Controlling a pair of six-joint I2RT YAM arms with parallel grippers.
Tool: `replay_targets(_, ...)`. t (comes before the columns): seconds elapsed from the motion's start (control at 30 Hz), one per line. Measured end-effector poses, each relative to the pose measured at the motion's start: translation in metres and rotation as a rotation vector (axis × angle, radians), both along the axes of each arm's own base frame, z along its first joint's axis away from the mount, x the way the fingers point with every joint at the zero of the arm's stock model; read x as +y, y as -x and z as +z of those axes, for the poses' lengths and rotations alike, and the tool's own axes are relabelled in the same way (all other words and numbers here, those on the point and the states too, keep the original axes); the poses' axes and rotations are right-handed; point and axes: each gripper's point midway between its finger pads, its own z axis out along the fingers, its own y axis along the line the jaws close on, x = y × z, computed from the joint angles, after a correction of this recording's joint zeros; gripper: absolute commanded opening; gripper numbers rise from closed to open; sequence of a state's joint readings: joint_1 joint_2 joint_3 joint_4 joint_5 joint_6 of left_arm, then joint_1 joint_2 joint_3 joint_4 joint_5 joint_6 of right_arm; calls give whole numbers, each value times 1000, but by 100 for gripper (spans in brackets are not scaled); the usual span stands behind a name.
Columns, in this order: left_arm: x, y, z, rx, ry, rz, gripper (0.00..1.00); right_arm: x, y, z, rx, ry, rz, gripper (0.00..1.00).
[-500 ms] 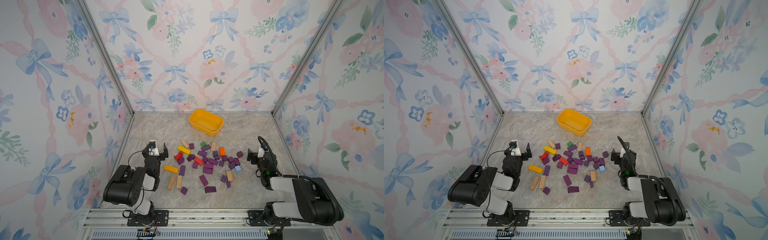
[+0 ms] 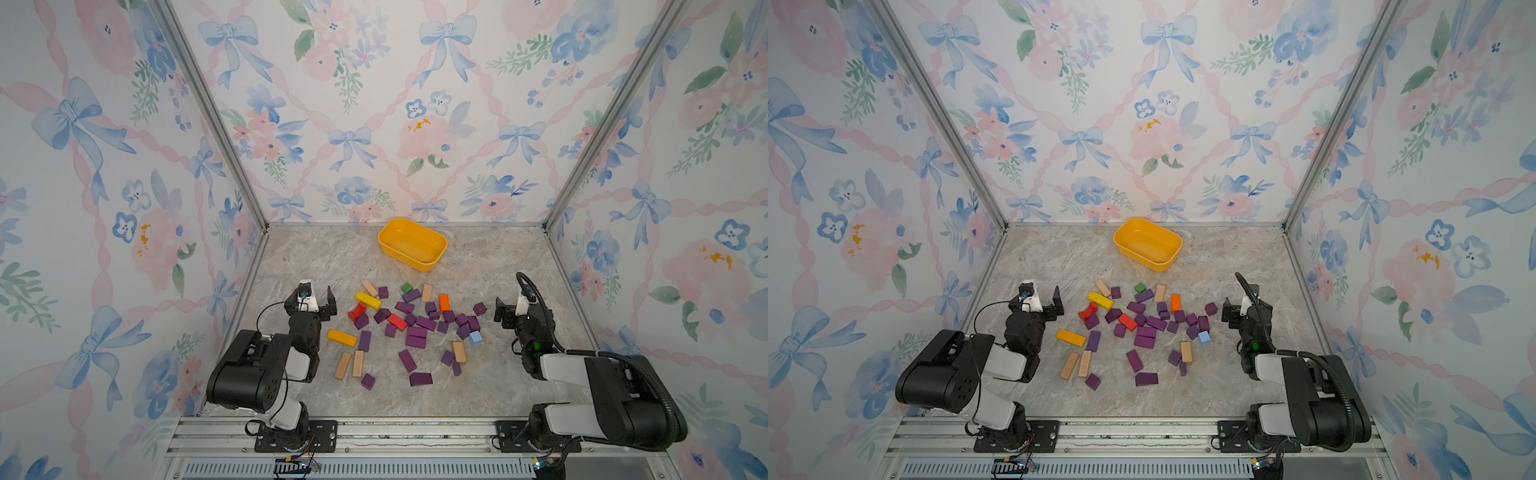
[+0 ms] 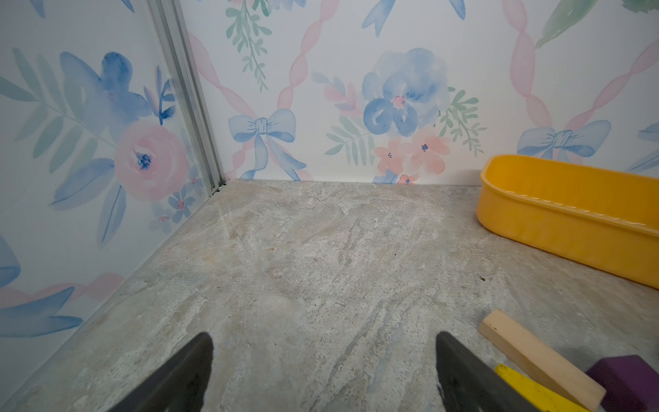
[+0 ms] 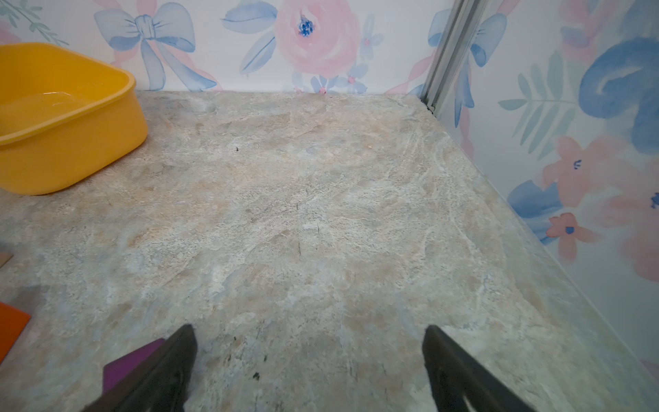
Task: Pick purple bricks into the storage bin
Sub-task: Pick up the building block from the center of the board.
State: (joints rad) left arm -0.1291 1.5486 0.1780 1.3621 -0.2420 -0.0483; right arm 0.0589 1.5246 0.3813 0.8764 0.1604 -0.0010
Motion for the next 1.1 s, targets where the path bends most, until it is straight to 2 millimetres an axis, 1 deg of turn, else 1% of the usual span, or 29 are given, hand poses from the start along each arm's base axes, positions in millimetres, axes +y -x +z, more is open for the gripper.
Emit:
replay_targets(0.17,3,-1,-1,4,3,-9,98,0,0,0,0,0,0,97)
replay_targets(0.63,-2,-1,-2,9,4,-36,98,0,-1,1,6,1,-3,97)
replay_targets(0.73,-4,-1,-4,15,4,-46,98,0,-7,5,29,4,-6,97)
replay_targets(0.87,-4,-1,-6,26,3,-47,98,2,-19,19,23,8,-6,97)
replay_targets(1.1,-5,-2,-7,31,2,-45,98,11,-15,19,38,54,-11,97)
